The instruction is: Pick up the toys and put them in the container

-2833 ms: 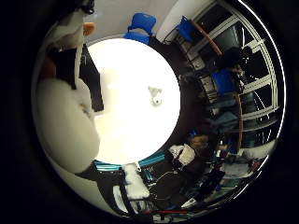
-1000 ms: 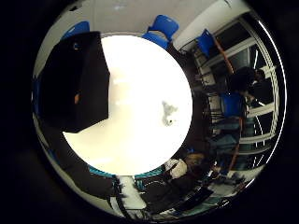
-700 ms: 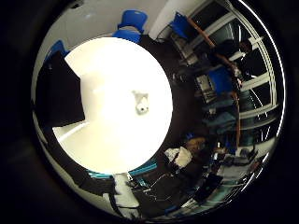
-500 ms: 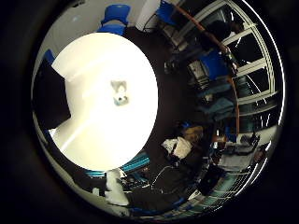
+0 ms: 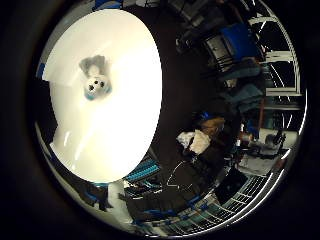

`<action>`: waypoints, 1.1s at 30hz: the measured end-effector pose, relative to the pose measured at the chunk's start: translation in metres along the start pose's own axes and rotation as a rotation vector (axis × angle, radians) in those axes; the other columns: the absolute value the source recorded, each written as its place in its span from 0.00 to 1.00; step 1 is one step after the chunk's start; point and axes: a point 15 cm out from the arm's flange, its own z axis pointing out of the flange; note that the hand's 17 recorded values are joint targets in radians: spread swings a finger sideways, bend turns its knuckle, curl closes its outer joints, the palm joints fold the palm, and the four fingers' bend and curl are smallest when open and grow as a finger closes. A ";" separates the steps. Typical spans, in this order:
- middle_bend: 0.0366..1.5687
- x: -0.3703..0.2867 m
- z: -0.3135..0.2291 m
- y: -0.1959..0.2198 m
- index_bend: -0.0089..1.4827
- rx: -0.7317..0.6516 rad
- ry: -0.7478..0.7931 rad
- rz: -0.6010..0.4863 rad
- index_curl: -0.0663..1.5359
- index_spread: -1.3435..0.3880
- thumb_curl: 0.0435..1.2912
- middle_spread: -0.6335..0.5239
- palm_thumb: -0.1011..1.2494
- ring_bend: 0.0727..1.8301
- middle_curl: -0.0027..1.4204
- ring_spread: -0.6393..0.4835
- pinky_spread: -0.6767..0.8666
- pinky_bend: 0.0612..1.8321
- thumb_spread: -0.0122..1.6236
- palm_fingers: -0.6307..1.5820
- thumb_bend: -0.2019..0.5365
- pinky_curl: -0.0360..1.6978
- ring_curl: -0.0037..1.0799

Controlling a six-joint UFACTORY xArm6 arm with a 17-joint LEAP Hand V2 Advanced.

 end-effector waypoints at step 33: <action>0.14 -0.074 0.173 -0.051 0.11 -0.136 -0.011 -0.027 0.20 0.65 0.22 0.72 0.47 0.22 0.23 0.79 0.73 0.28 0.75 0.34 0.25 0.19 0.22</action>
